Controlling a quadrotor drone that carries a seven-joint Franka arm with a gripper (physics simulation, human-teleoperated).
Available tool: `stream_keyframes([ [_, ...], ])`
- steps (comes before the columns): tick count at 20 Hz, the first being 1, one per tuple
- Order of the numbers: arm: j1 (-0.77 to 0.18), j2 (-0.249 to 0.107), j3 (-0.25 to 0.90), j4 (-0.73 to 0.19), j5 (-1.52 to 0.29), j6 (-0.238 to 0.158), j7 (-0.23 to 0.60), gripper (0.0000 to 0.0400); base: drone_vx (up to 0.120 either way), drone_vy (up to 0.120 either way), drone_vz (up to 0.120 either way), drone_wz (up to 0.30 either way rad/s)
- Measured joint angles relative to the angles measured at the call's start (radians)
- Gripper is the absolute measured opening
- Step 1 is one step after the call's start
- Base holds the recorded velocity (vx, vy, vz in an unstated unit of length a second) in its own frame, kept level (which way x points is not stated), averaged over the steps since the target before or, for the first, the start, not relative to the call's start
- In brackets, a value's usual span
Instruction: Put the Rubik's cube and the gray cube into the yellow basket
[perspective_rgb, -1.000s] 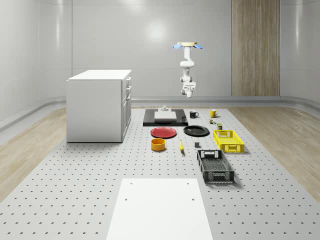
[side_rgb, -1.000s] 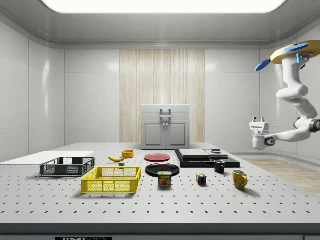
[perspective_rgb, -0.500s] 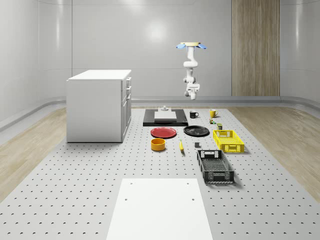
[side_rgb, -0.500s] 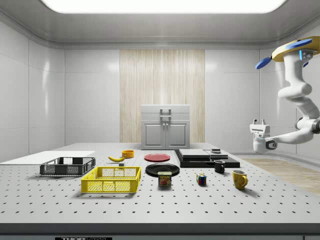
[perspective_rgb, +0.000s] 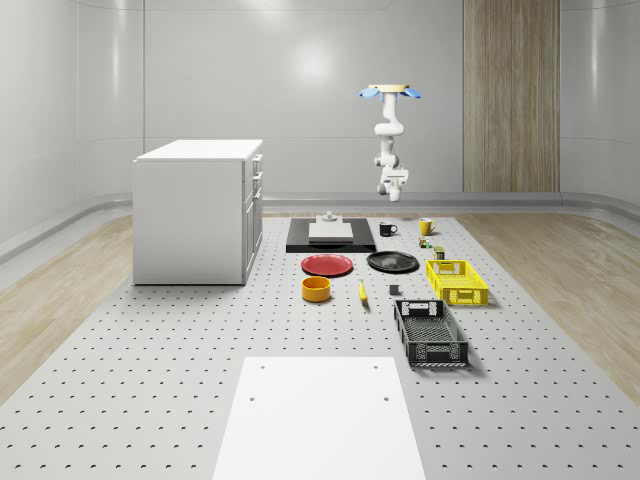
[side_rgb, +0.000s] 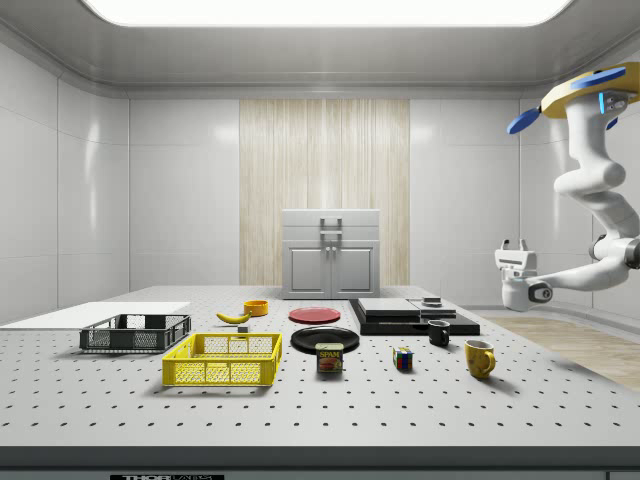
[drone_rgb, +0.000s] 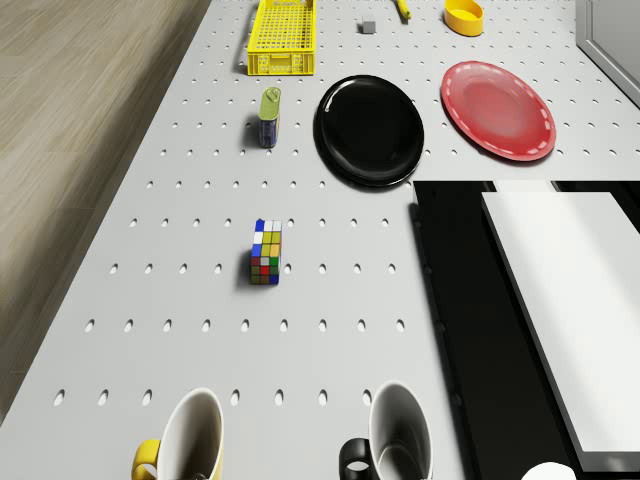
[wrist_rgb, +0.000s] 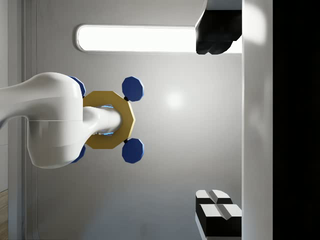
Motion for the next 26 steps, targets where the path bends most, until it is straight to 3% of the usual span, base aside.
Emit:
stream_keyframes([
  [22,-0.006,-0.011,0.017,-0.011,-0.022,0.016,0.002,0.0400,0.120,0.120,0.000,0.000],
  [26,-0.011,-0.014,0.033,-0.014,-0.045,0.019,0.005,0.0400,0.120,0.010,0.000,0.000],
])
